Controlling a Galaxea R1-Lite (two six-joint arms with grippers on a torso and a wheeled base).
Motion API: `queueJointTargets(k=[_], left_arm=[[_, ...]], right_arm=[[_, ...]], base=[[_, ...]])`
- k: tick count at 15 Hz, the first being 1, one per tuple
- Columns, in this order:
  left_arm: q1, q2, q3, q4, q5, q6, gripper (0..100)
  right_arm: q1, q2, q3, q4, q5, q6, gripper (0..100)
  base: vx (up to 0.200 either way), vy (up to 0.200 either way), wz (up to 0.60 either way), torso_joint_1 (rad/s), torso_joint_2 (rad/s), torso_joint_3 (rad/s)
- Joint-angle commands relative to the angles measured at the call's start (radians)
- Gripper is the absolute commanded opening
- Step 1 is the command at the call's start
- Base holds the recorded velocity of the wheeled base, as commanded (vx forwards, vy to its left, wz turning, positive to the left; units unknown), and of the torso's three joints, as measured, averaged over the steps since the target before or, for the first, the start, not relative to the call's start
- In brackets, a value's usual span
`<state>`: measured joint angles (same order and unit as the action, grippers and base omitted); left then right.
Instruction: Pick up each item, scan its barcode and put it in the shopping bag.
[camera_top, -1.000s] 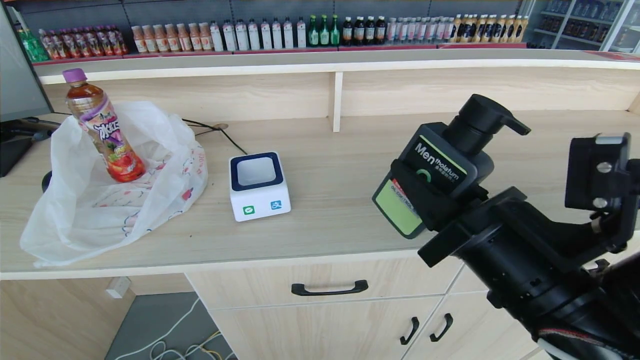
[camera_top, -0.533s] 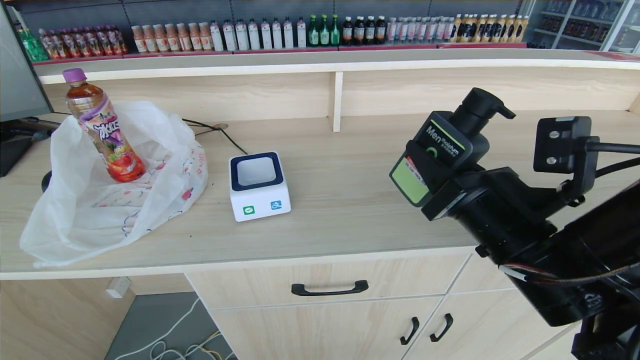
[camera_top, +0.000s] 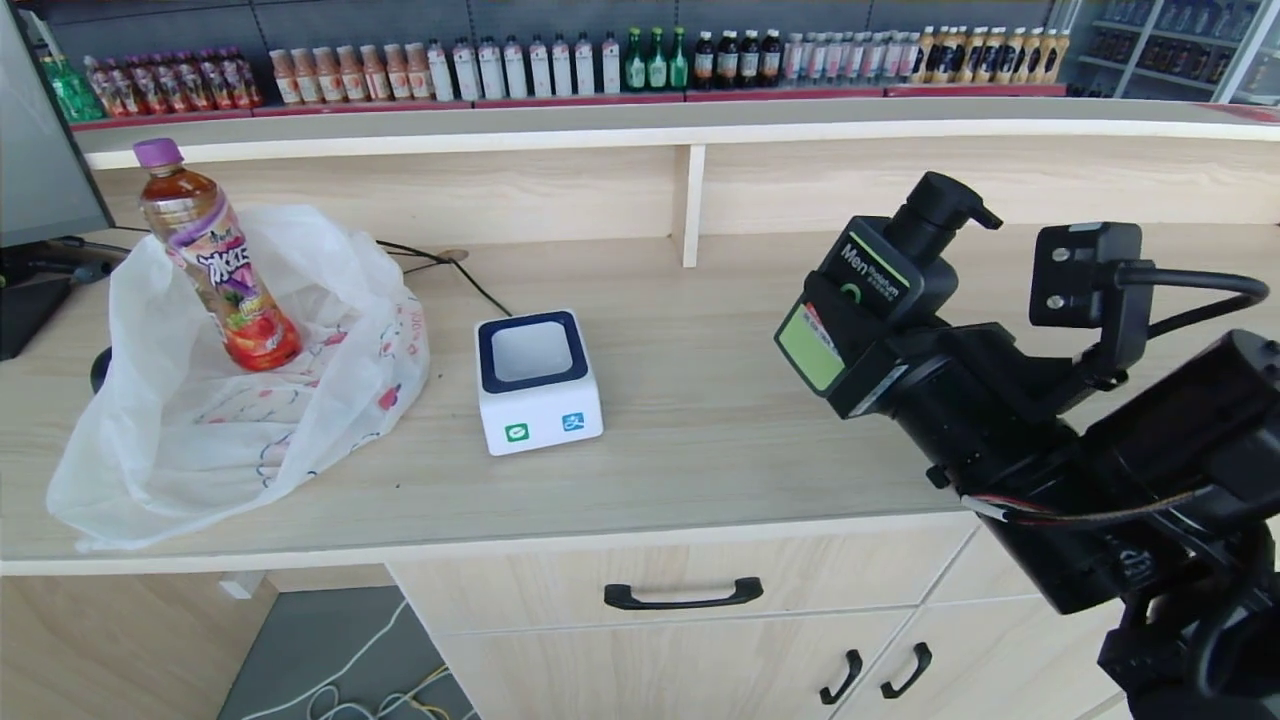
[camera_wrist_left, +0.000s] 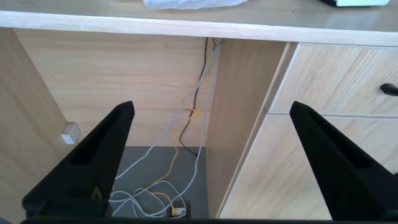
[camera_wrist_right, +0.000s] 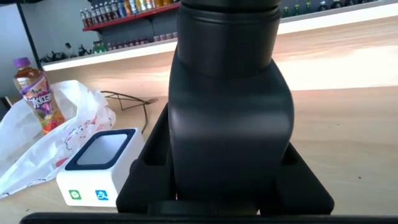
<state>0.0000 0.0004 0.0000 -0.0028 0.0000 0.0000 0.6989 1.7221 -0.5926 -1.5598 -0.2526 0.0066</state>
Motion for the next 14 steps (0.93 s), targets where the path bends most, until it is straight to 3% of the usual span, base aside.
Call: queueJointTargets(k=[1,14], left_arm=[[0.000,0.000,0.000,0.000,0.000,0.000,100],[0.000,0.000,0.000,0.000,0.000,-0.002,100]], right_arm=[[0.001,0.004,0.000,-0.009,0.001,0.001,0],[-0.003,-0.004,0.019,-0.011,0.001,0.003,0]], base=[[0.000,0.200,0.00,0.017,0.00,-0.002],[0.000,0.200,0.00,0.002,0.00,0.005]])
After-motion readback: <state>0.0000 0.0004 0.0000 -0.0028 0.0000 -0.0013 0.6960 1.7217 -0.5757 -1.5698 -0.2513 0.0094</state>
